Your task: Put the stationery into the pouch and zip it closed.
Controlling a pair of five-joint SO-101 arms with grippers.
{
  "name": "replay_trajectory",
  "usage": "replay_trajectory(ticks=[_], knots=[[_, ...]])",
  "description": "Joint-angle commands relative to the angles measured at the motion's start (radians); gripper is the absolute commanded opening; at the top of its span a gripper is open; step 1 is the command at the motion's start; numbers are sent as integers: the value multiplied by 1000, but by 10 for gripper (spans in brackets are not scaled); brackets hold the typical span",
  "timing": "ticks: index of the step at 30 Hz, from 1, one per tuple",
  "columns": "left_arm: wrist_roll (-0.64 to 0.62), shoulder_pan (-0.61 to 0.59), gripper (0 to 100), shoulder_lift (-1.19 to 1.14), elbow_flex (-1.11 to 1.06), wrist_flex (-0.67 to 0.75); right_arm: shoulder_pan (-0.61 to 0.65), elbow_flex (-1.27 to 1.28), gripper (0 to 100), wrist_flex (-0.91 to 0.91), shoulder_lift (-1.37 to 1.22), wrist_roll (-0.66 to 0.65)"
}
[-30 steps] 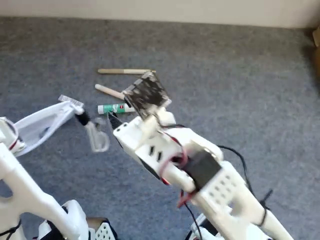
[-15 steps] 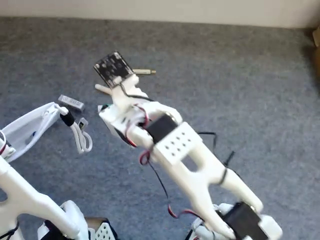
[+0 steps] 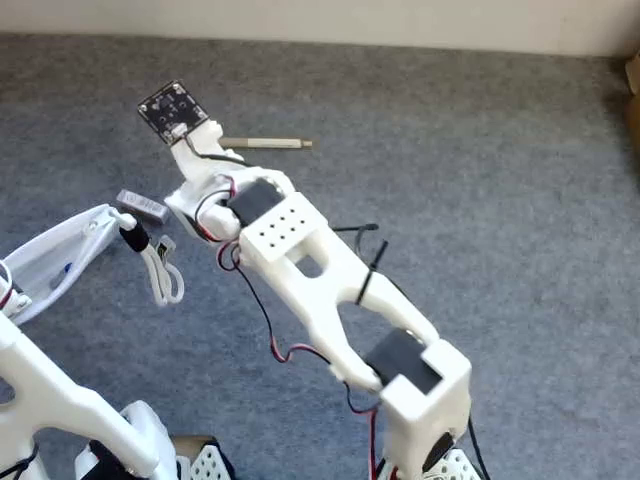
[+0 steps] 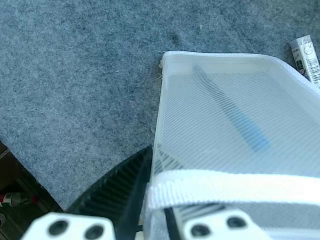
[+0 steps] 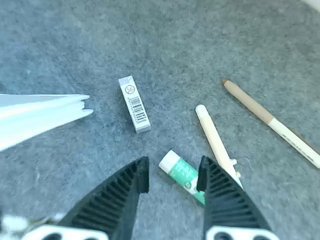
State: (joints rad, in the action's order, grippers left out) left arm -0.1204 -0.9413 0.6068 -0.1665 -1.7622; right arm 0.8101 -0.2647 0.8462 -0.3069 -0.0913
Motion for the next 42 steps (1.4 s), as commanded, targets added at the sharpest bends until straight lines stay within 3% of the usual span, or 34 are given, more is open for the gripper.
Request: replay_trajectory(ticks=[1,7,25,42], knots=[[-6,-10,7,1,22,-2,-13,-131,152,5,-35,-15],[-6,-8,7,1,7,0,-45,-222,152,5,-176,-83],[-8,-8,7,1,7,0,-56,-581,152,5,-509,-92],[-6,-10,7,1,5,0,-105,-704,152,5,-705,-104]])
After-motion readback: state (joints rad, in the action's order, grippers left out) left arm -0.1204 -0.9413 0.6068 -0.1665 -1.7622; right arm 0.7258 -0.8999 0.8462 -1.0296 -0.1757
